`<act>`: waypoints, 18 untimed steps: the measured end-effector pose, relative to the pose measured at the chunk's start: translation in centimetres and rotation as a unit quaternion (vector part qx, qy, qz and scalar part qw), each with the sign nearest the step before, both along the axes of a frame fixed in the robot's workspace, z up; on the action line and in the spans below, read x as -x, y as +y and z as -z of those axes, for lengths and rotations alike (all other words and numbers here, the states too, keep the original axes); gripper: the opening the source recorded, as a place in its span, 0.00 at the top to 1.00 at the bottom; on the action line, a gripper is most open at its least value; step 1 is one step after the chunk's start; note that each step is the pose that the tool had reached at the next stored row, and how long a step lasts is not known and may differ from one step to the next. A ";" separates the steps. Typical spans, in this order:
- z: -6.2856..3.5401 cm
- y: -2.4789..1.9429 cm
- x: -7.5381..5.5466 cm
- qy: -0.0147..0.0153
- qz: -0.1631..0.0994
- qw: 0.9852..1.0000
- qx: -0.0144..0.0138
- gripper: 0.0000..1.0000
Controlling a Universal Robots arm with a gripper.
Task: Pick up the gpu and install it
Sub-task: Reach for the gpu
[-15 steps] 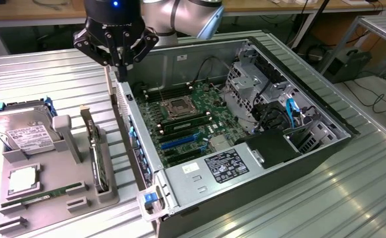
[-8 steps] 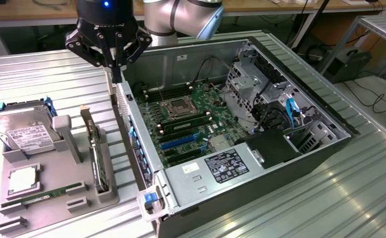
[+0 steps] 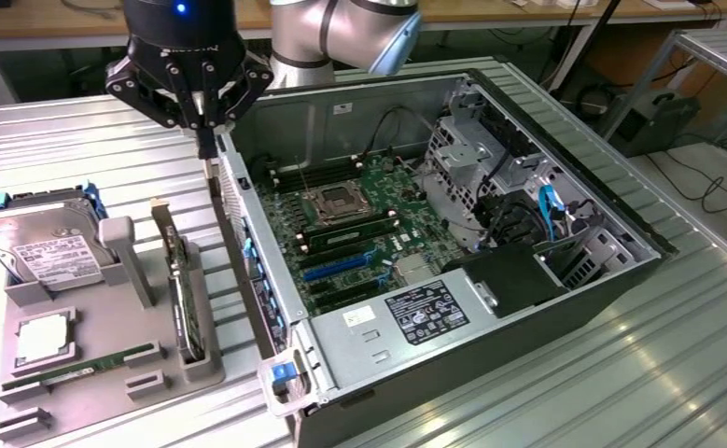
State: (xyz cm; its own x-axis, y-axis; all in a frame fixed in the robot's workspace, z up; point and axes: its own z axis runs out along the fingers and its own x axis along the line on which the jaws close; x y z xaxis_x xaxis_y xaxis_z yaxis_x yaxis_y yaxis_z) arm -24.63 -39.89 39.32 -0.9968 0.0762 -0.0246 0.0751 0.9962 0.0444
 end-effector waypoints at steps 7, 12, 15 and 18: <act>0.00 0.00 1.3 0.000 0.000 1.000 0.000 0.89; 0.00 0.00 2.0 0.000 0.000 1.000 0.000 0.89; 0.00 0.00 2.5 0.000 0.000 1.000 0.000 0.89; 0.00 0.00 2.7 0.000 0.000 1.000 0.000 0.89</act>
